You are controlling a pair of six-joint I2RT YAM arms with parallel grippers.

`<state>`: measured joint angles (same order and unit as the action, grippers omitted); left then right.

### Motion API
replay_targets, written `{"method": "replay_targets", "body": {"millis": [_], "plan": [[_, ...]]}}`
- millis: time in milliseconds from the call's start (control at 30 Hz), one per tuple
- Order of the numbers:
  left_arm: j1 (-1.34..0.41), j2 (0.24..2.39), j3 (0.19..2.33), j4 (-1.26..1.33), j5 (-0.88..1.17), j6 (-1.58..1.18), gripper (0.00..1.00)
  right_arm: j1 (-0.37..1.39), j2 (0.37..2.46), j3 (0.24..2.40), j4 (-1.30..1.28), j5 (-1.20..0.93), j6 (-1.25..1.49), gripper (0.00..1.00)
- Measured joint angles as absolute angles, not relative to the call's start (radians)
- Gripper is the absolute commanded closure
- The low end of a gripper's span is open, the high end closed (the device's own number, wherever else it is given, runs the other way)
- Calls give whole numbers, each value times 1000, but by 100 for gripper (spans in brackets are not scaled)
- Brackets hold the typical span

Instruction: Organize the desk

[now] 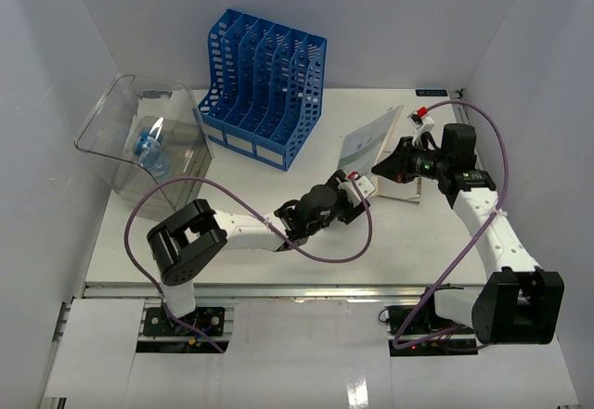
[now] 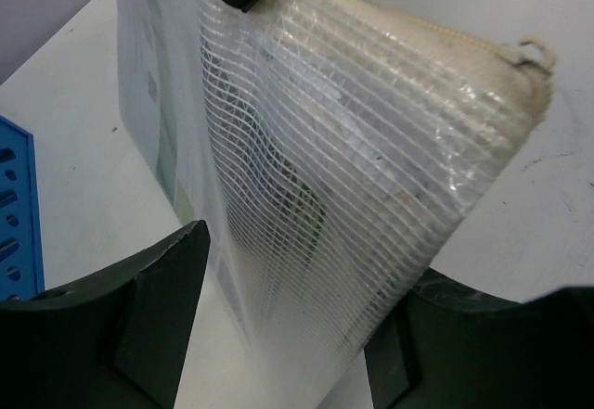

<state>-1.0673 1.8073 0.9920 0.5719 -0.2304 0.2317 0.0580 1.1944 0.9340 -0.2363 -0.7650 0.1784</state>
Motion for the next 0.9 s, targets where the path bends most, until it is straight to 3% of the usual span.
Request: {"method": "replay_targets", "body": {"millis": [233, 367, 467, 700, 833, 900], "plan": [[-1070, 1818, 995, 587, -282, 242, 62, 61, 1188, 942, -233, -765, 183, 92], [-1072, 1809, 987, 589, -296, 234, 94, 67, 1188, 942, -228, -767, 188, 85], [-1071, 1775, 964, 571, -292, 217, 99, 76, 1188, 942, -228, -786, 177, 71], [-1047, 1593, 867, 470, -234, 106, 100, 85, 1191, 986, -282, -887, 6, 8], [-1008, 1416, 828, 362, -173, 55, 100, 85, 1212, 1127, -460, -987, -269, 4], [-977, 1331, 823, 305, -134, 34, 100, 84, 1229, 1228, -597, -1025, -449, 7]]}}
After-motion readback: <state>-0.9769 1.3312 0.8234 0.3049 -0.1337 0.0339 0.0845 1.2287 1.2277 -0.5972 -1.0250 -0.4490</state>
